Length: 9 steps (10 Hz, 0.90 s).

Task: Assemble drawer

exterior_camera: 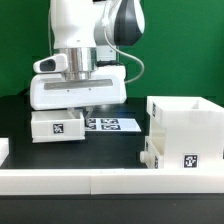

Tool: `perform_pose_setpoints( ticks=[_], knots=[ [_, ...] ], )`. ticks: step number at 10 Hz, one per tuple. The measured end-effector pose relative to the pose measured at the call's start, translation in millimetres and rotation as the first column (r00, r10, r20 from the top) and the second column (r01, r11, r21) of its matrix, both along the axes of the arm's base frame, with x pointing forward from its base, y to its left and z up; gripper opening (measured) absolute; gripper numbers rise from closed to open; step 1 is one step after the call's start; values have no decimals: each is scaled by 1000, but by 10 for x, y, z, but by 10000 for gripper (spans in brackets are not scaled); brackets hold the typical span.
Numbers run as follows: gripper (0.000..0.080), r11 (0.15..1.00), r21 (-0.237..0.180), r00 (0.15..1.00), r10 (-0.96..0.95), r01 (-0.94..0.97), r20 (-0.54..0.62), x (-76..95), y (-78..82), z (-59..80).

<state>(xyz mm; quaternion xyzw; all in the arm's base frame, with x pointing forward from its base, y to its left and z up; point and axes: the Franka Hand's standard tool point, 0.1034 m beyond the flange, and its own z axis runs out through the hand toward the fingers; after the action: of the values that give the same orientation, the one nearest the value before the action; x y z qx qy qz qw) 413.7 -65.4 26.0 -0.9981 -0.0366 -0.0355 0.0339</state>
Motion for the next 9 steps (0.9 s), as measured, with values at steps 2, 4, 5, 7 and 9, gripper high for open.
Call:
perform_pose_setpoints(
  ticks=[2, 4, 5, 7, 9],
  knots=[
    [41, 1000, 15, 1000, -6, 6, -4, 187, 140, 84],
    [41, 999, 27, 999, -33, 33, 2, 401, 378, 205],
    [41, 1000, 25, 1000, 0, 0, 5, 398, 388, 197],
    [41, 1000, 24, 1000, 12, -12, 4, 390, 373, 186],
    [41, 971, 11, 971, 239, -239, 10, 434, 283, 186]
  ],
)
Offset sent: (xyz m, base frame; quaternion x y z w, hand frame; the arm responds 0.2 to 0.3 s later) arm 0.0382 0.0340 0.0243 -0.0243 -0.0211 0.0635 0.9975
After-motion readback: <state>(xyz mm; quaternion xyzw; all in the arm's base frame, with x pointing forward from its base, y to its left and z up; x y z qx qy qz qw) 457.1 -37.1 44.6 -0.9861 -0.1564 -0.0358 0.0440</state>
